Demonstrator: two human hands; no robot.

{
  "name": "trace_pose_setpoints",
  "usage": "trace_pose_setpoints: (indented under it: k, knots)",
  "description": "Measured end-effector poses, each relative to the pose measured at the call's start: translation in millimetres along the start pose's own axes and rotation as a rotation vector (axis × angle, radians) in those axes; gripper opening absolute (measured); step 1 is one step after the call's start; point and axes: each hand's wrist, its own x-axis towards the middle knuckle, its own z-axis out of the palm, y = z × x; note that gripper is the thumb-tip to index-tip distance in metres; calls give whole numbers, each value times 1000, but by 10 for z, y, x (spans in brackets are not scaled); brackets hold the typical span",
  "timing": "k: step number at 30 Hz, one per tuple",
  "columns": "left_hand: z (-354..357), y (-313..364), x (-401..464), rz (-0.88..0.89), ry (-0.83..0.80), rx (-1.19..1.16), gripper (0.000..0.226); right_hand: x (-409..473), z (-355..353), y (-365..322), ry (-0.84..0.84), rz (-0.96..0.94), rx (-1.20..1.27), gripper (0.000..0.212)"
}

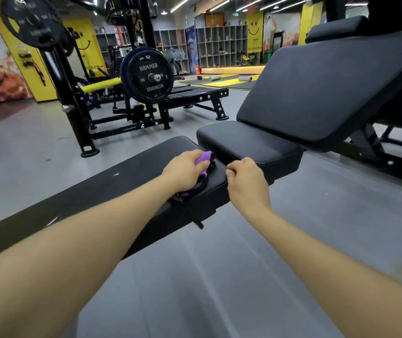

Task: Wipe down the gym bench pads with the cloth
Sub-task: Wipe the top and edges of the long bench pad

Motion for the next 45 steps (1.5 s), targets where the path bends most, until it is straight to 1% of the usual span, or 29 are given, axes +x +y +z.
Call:
trace_pose_setpoints:
  k: [1, 3, 6, 8, 10, 11, 14, 16, 18, 20, 23, 25, 26, 27, 29, 31, 33, 34, 36, 39, 41, 43, 45]
  knots:
    - [27, -3, 71, -34, 22, -5, 31, -8, -6, -13, -3, 7, -9, 29]
    - [59, -10, 56, -42, 62, -3, 30, -4, -17, -42, -18, 28, -30, 27]
    - [14, -67, -277, 20, 62, -20, 32, 20, -18, -79, -31, 48, -54, 23]
    - [-8, -135, -536, 106, 54, -26, 35, 42, -8, -90, -31, 58, -62, 21]
    - [-33, -167, -575, 153, 40, -37, 36, 62, 15, -101, -24, 61, -81, 20]
    - [-45, -160, -499, 149, 33, -38, 36, 71, 23, -111, -17, 60, -90, 21]
    - [-8, -172, -102, 32, 17, -31, 36, 61, 52, -116, 5, 38, -107, 22]
    - [39, -190, 115, -61, 44, -14, 34, 41, 64, -104, 12, 23, -114, 22]
    - [59, -184, 158, -86, 79, -9, 30, 32, 59, -113, 14, 20, -116, 23]
    - [36, -168, -1, -49, 80, -34, 29, 49, 50, -138, -1, 25, -129, 23]
    - [14, -177, -447, 96, 60, -89, 32, 76, 44, -130, -21, 39, -110, 25]
    - [22, -154, -659, 184, 67, -97, 31, 75, 22, -83, -24, 50, -27, 27]
    - [34, -116, -667, 200, 76, -87, 30, 69, 1, -61, -27, 54, 30, 25]
    - [50, -54, -614, 205, 85, -64, 29, 64, -23, -42, -24, 62, 85, 29]
    - [102, 135, -391, 181, 91, 4, 29, 68, -65, -2, -33, 101, 180, 24]
    - [138, 320, -149, 108, 82, 61, 30, 63, -104, 25, -72, 160, 255, 24]
    - [175, 420, -9, 61, 75, 87, 29, 43, -123, 56, -113, 212, 268, 25]
    - [185, 439, -18, 65, 82, 91, 29, 31, -126, 66, -122, 227, 260, 26]
    - [134, 393, -183, 118, 90, 75, 30, 6, -123, 35, -119, 242, 253, 30]
    - [-1, 109, -656, 252, 69, 38, 30, 1, -92, -85, -75, 232, 216, 33]
    - [-126, -84, -959, 344, 46, 83, 32, 14, -79, -152, -45, 246, 213, 37]
    - [-170, -176, -1049, 344, 17, 142, 35, 21, -67, -184, -37, 231, 202, 37]
    - [-142, -85, -937, 306, 27, 134, 34, 23, -74, -192, -29, 213, 196, 37]
